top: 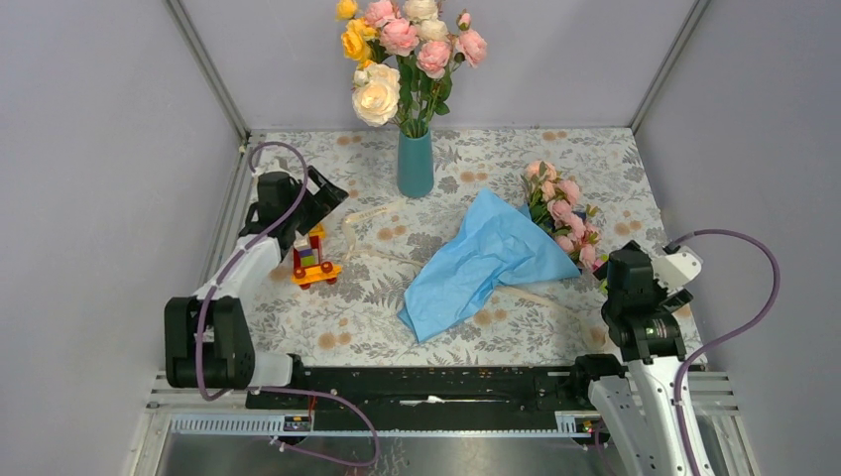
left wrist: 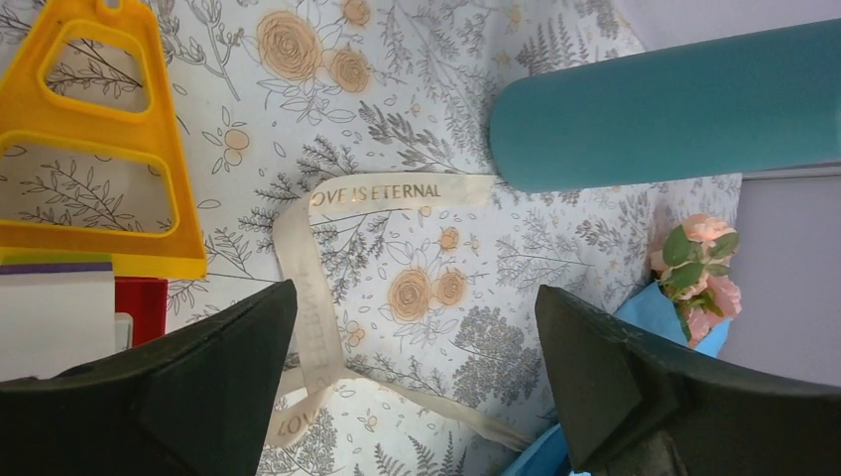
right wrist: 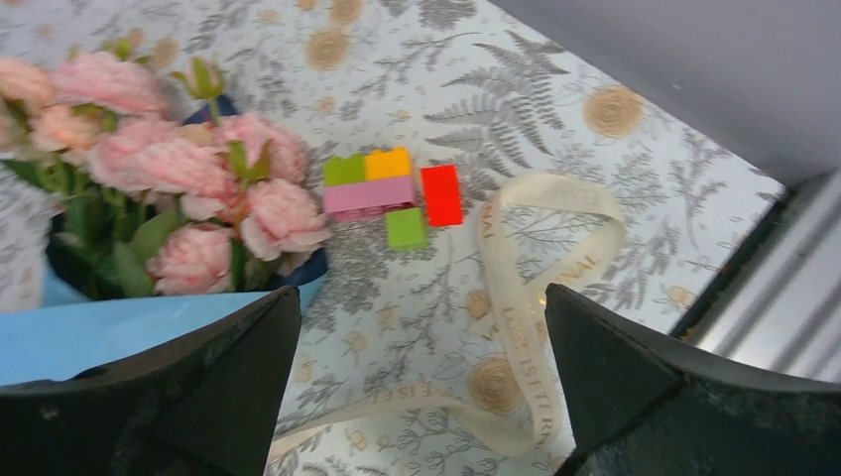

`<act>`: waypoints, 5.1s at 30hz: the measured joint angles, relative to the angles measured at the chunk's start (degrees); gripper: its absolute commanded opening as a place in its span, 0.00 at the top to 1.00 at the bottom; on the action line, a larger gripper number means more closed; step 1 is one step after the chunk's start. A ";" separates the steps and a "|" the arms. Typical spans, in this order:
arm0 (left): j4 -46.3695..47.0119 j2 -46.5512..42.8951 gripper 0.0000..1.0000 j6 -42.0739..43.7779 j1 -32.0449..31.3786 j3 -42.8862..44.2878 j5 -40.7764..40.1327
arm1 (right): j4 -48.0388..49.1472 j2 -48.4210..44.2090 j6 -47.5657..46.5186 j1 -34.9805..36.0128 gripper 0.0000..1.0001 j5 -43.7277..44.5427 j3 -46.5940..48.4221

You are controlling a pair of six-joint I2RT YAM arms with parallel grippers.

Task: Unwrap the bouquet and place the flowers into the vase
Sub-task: Unfold the wrapping paper at the center of the board.

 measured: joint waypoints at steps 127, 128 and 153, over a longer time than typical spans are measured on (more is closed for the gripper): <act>16.11 -11.41 0.38 20.63 -68.76 -18.67 -3.23 | 19.80 17.14 -4.61 9.57 0.05 -44.92 1.75; 15.13 -10.97 0.38 21.68 -70.18 -17.66 -3.96 | 19.80 17.14 -4.59 10.49 0.05 -44.87 2.21; 6.56 -0.50 0.38 32.13 -81.22 -10.36 -11.96 | 19.91 31.95 -1.33 40.61 0.05 -28.79 12.76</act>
